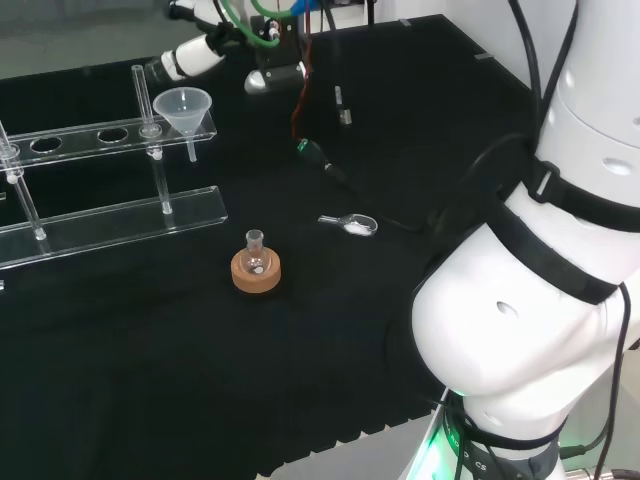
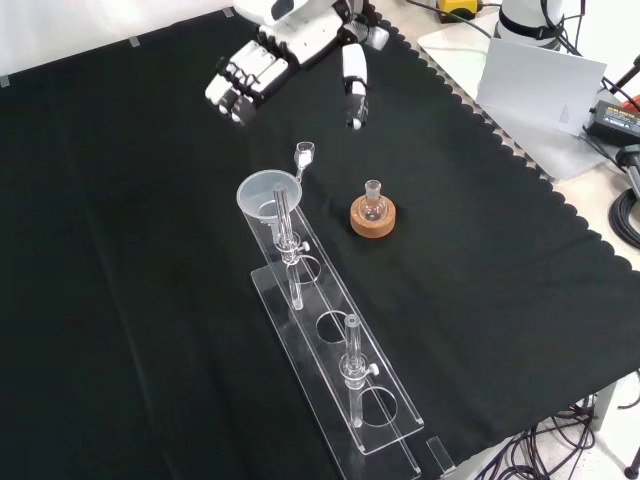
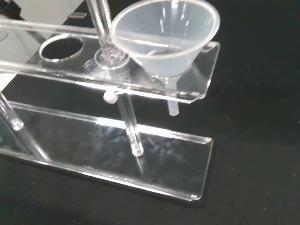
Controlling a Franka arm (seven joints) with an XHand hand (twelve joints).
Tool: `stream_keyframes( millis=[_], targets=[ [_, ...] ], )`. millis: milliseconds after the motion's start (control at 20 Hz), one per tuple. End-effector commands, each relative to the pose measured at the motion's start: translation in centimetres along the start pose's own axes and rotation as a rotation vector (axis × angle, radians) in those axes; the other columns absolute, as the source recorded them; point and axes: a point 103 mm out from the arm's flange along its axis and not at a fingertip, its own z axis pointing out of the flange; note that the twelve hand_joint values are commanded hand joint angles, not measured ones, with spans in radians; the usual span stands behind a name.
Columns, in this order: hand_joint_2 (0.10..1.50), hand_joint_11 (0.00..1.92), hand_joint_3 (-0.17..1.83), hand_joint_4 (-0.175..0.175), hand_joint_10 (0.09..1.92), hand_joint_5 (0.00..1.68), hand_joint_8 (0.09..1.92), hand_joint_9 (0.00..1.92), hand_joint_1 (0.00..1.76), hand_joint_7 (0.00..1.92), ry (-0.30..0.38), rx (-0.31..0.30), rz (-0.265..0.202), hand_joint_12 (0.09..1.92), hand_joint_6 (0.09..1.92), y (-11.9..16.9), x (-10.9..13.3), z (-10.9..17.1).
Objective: Pick up the funnel from the transparent funnel stand.
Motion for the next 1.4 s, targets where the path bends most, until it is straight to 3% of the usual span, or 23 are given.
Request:
stream_keyframes(
  millis=[50, 650, 1400],
  targets=[
    [0.72, 0.00, 0.03, 0.015, 0.09, 0.00, 0.09, 0.00, 0.30, 0.00, -0.032, 0.059, -0.041, 0.09, 0.09, 1.6, 2.1, 2.7],
    [0.71, 0.00, 0.02, 0.003, 0.09, 0.00, 0.09, 0.00, 0.32, 0.00, 0.001, 0.094, -0.025, 0.09, 0.09, 5.1, 3.6, 5.3],
    [0.71, 0.00, 0.02, -0.001, 0.09, 0.00, 0.09, 0.00, 0.33, 0.00, -0.023, 0.129, 0.017, 0.09, 0.09, 6.7, 2.7, 6.4]
  ],
)
